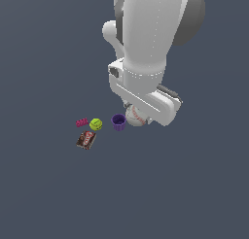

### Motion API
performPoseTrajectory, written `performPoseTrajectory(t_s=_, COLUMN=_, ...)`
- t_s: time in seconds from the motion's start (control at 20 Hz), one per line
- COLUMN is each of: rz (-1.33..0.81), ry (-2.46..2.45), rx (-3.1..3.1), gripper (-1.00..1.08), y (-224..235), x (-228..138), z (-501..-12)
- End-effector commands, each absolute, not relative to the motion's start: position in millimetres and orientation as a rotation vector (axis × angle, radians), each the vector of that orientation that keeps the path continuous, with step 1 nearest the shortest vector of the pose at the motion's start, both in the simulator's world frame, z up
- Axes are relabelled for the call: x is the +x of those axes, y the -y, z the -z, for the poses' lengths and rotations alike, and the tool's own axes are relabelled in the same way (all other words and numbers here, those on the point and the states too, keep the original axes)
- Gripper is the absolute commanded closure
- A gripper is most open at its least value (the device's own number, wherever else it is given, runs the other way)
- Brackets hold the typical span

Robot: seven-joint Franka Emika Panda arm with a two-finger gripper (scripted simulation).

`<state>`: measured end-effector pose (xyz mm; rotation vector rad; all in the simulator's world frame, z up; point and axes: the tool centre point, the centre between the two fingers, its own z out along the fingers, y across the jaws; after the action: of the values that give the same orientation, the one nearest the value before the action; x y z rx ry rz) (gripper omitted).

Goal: Pick up a designated object from a clutter of objects.

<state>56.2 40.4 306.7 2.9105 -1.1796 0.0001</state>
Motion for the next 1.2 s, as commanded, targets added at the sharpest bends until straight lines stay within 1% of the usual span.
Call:
performPoseTrajectory(t_s=0.0, rz=-0.001, ry=1.179, rx=2.912, gripper=1.08, y=-36, x=66, z=-325)
performPoseTrajectory(t_s=0.6, rz=-0.001, ry=1.177, rx=2.912, gripper=1.08, y=-20, x=105, z=-389)
performPoseTrajectory(t_s=1.15, rz=-0.001, ry=1.177, rx=2.912, gripper=1.08, y=-14, x=121, z=-414)
